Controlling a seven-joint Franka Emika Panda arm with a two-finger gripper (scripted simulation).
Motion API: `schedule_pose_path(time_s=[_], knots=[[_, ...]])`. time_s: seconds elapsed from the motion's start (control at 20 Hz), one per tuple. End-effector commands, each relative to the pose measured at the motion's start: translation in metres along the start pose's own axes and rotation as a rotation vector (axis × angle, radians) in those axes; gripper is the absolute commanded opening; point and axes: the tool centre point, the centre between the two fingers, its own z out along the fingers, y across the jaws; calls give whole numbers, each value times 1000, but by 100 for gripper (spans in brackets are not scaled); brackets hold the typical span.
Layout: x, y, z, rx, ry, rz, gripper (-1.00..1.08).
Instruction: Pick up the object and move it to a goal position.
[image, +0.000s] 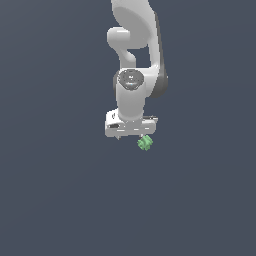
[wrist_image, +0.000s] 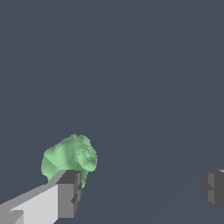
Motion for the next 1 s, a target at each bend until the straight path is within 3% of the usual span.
schedule_pose_path(time_s=[0.0,0.5,0.95], knots=[[-3,-11,7,-3,4,-65,100],[-20,-63,36,-13,24,-377,100],[-28,-81,46,-14,32,-489,100]])
